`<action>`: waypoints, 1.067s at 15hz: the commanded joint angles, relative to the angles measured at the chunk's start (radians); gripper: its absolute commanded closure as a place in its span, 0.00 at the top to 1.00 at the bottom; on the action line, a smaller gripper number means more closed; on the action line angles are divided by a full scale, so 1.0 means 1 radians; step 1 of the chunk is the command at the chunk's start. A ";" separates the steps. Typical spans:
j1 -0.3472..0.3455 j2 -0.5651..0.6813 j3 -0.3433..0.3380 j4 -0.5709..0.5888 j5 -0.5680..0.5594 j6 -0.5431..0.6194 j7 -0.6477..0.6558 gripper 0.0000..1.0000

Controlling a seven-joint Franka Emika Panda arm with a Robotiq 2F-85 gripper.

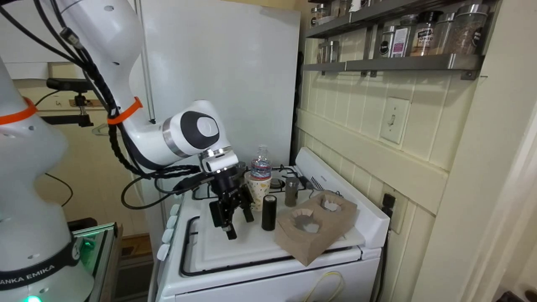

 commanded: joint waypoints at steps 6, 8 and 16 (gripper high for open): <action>-0.011 0.008 -0.005 0.018 -0.077 0.015 0.067 1.00; -0.010 0.013 0.001 0.041 -0.113 0.016 0.077 1.00; 0.001 0.058 0.018 0.080 -0.188 0.028 0.064 1.00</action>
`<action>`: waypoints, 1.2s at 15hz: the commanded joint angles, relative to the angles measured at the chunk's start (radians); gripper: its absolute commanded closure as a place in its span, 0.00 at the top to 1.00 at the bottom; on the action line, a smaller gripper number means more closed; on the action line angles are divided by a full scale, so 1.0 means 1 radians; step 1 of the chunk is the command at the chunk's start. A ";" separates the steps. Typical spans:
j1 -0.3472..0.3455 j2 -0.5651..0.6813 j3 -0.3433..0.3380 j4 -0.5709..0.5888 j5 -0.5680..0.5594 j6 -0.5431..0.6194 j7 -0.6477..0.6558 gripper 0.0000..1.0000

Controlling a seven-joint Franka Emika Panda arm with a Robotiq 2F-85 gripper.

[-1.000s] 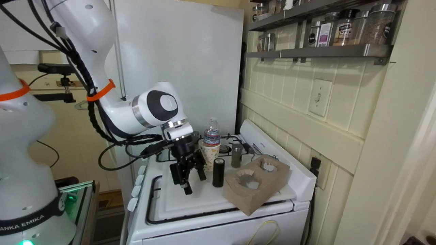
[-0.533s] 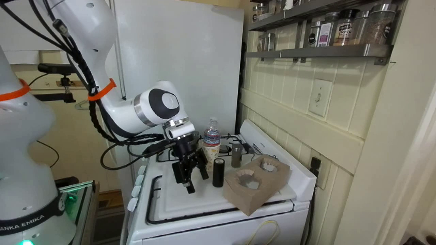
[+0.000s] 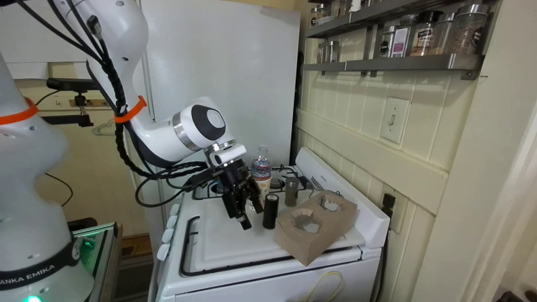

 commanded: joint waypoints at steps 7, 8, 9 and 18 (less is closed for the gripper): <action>0.003 0.093 0.016 0.059 -0.117 0.011 0.032 1.00; 0.004 0.103 0.016 0.069 -0.123 0.009 0.029 1.00; 0.005 0.112 0.017 0.078 -0.129 0.007 0.029 1.00; 0.011 0.183 0.019 0.149 -0.179 -0.003 0.026 0.73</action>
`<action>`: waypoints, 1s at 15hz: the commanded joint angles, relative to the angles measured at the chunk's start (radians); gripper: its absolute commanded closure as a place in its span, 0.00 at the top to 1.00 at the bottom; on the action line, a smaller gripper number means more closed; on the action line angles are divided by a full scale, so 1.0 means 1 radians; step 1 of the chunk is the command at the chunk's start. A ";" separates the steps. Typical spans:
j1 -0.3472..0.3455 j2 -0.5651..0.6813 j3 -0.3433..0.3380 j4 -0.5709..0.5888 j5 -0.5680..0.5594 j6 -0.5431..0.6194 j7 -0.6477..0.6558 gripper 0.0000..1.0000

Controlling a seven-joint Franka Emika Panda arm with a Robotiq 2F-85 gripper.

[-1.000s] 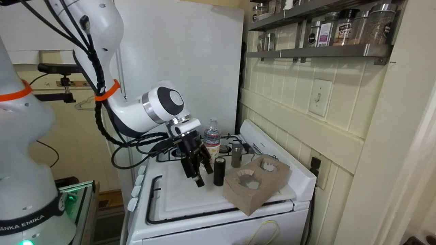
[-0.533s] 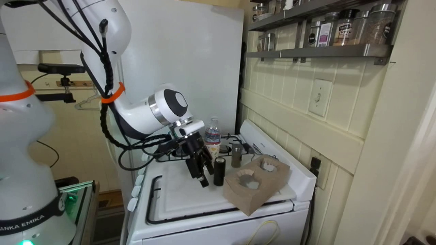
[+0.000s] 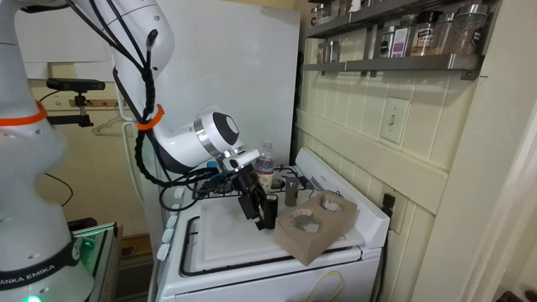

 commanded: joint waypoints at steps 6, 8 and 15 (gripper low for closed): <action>0.008 0.055 0.003 0.046 -0.042 0.005 0.025 0.31; 0.009 0.048 0.005 0.040 -0.029 0.001 0.019 0.20; -0.007 -0.056 -0.004 -0.084 -0.024 0.029 -0.001 0.20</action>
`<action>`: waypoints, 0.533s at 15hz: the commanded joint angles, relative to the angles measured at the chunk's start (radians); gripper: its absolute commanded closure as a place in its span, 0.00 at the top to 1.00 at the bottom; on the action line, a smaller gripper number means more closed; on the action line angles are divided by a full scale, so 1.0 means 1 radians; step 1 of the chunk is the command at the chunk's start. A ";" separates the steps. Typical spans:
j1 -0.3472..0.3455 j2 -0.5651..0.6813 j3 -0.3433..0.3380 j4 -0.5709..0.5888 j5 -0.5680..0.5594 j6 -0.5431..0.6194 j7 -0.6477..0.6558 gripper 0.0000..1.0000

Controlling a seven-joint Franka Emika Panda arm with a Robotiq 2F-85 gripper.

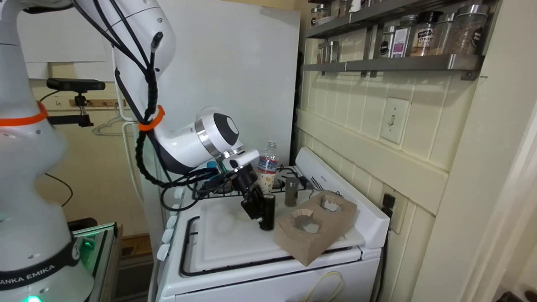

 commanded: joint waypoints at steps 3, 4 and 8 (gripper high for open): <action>-0.033 -0.102 -0.037 -0.137 -0.014 0.037 0.005 0.20; -0.040 -0.118 -0.048 -0.155 -0.018 0.041 0.004 0.20; -0.064 -0.220 -0.091 -0.238 -0.012 0.068 -0.033 0.20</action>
